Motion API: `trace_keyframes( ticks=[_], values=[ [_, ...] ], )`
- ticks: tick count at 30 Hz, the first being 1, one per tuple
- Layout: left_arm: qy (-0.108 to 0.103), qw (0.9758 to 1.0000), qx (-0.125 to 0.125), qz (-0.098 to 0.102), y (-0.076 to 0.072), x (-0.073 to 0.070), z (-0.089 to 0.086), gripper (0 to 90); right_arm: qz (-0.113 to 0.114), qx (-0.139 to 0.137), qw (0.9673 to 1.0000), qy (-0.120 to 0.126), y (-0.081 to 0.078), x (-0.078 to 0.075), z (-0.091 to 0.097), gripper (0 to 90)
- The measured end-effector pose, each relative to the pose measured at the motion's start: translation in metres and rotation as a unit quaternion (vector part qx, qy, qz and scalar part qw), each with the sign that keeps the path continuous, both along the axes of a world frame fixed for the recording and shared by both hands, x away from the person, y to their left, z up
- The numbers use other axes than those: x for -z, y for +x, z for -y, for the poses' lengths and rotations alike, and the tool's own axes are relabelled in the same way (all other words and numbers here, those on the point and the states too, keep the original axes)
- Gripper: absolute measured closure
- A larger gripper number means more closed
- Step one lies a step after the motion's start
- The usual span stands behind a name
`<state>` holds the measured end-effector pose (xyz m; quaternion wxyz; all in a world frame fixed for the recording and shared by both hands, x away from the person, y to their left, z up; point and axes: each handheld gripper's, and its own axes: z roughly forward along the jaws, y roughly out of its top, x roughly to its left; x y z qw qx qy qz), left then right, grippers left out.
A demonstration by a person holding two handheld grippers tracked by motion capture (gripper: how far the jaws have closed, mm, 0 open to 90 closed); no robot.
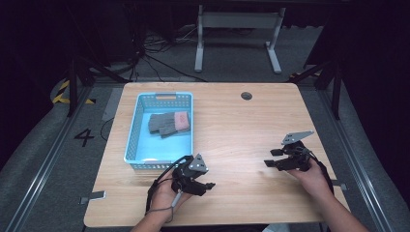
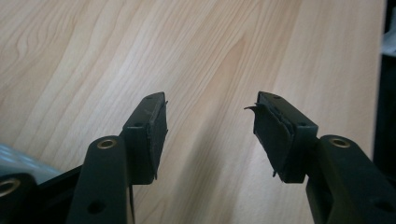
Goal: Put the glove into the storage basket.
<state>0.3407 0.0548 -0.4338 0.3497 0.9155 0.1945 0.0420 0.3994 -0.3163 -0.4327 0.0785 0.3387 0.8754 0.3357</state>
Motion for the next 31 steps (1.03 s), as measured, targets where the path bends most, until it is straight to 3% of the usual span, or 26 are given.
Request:
trace_keyframes(
  ticks=[2,8,10,14,31],
  values=[
    [0.019,0.9998,0.0,0.003,0.001,0.006,0.002,45.6,0.0,-0.003,1.0,-0.005,0.0,0.003,-0.001,42.3],
    [0.029,0.9995,-0.007,-0.011,0.005,0.013,0.004,45.6,0.003,0.0,0.9998,-0.019,-0.002,0.016,-0.01,42.6],
    [0.027,0.9995,-0.006,-0.017,0.006,0.012,0.004,45.0,0.012,-0.005,0.9999,-0.01,-0.004,0.019,-0.014,43.0],
    [0.021,0.9996,-0.007,-0.016,0.005,0.011,0.003,44.6,0.02,-0.012,0.9996,-0.018,-0.006,0.017,-0.022,43.7],
    [0.021,0.9991,-0.023,-0.028,0.008,0.013,-0.002,42.3,0.034,-0.01,0.9992,-0.02,-0.008,0.014,-0.023,42.7]
  ],
)
